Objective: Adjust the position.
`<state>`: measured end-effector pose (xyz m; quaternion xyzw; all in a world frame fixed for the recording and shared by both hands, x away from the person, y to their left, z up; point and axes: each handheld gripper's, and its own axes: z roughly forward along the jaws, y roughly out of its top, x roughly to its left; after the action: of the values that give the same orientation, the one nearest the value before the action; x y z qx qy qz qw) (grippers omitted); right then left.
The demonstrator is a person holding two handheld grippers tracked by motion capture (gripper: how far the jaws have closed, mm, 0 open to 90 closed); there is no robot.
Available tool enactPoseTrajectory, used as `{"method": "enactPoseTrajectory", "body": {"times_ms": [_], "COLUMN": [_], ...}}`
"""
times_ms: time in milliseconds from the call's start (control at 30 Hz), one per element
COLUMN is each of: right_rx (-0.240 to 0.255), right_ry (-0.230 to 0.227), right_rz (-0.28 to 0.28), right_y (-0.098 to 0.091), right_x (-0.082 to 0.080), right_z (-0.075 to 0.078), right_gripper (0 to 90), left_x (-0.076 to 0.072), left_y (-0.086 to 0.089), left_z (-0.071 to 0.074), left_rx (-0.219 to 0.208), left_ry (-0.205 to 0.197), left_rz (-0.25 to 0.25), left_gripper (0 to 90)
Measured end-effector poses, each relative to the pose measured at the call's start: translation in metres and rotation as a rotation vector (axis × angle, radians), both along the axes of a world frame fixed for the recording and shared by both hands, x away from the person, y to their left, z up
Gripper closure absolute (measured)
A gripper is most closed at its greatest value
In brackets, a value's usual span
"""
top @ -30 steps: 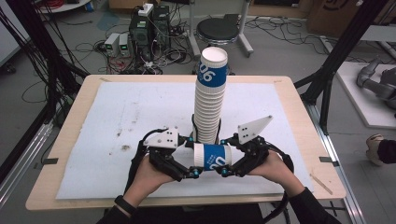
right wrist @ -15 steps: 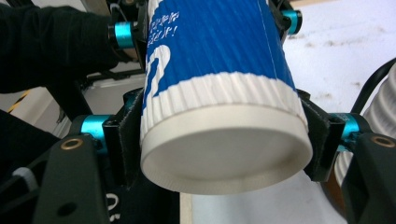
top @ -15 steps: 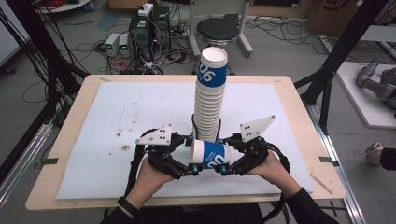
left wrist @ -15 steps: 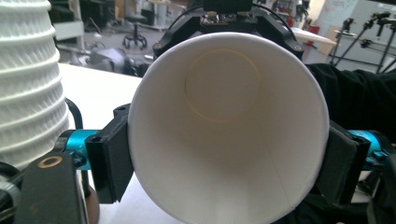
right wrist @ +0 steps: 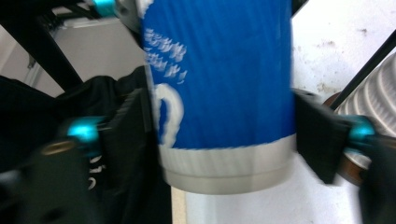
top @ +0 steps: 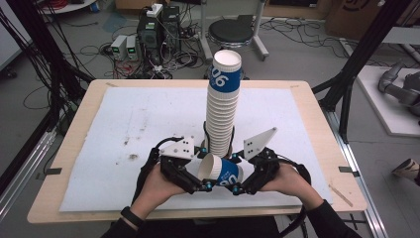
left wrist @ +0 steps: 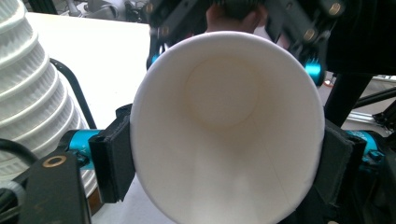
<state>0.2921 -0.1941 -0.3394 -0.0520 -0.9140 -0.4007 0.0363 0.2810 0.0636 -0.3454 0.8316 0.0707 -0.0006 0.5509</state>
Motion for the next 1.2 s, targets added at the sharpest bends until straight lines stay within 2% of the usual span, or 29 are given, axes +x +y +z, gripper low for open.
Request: {"method": "enactPoseTrajectory", "body": {"times_ms": [33,200,267,367,433,500,567,633,733,833,900,1000,1033,1133,1200], "right_rx": [-0.009,0.068,0.11,0.17,0.202,0.239,0.277,0.294,0.294,0.305,0.315,0.281,0.273,0.254,0.23], "right_ry": [0.003,0.014,0.024,0.063,0.073,0.086,0.098,0.104,0.097,0.094,0.088,0.058,0.049,0.04,0.028], "right_rz": [0.014,0.025,0.022,0.019,0.005,0.002,-0.012,-0.012,-0.013,-0.01,-0.022,-0.039,-0.048,-0.044,-0.038], "right_y": [0.0,-0.004,-0.006,-0.008,-0.009,-0.011,-0.013,-0.014,-0.012,-0.01,-0.01,-0.009,-0.009,-0.007,-0.002], "right_x": [0.001,0.003,0.004,0.007,0.007,0.008,0.008,0.008,0.007,0.007,0.006,0.003,0.002,0.0,-0.001], "right_z": [-0.001,-0.001,0.0,-0.002,-0.002,-0.001,0.0,0.0,-0.002,-0.003,-0.004,-0.004,-0.004,-0.004,-0.006], "right_gripper": [29.4,29.8,29.9,30.0,30.0,29.9,29.9,30.0,30.0,30.1,29.9,23.8,21.5,21.2,23.1], "left_x": [-0.001,-0.003,-0.003,-0.002,-0.002,-0.001,-0.001,0.001,0.001,0.002,0.002,0.001,0.001,0.001,0.001], "left_y": [0.0,0.003,0.005,0.008,0.009,0.01,0.01,0.009,0.011,0.012,0.013,0.013,0.013,0.011,0.01], "left_z": [0.0,0.002,0.002,0.0,-0.002,-0.004,-0.006,-0.007,-0.006,-0.003,-0.002,0.0,0.001,0.005,0.007], "left_rx": [-0.02,-0.124,-0.165,-0.25,-0.312,-0.35,-0.36,-0.371,-0.396,-0.387,-0.366,-0.35,-0.33,-0.267,-0.257], "left_ry": [0.001,-0.01,0.001,0.032,0.052,0.083,0.092,0.111,0.1,0.089,0.084,0.076,0.072,0.036,0.032], "left_rz": [0.006,0.03,0.039,0.053,0.067,0.066,0.077,0.072,0.065,0.059,0.053,0.056,0.059,0.064,0.053], "left_gripper": [20.3,18.9,18.4,15.7,13.3,13.2,13.2,13.5,19.2,21.5,22.4,22.6,22.9,23.3,23.5]}}
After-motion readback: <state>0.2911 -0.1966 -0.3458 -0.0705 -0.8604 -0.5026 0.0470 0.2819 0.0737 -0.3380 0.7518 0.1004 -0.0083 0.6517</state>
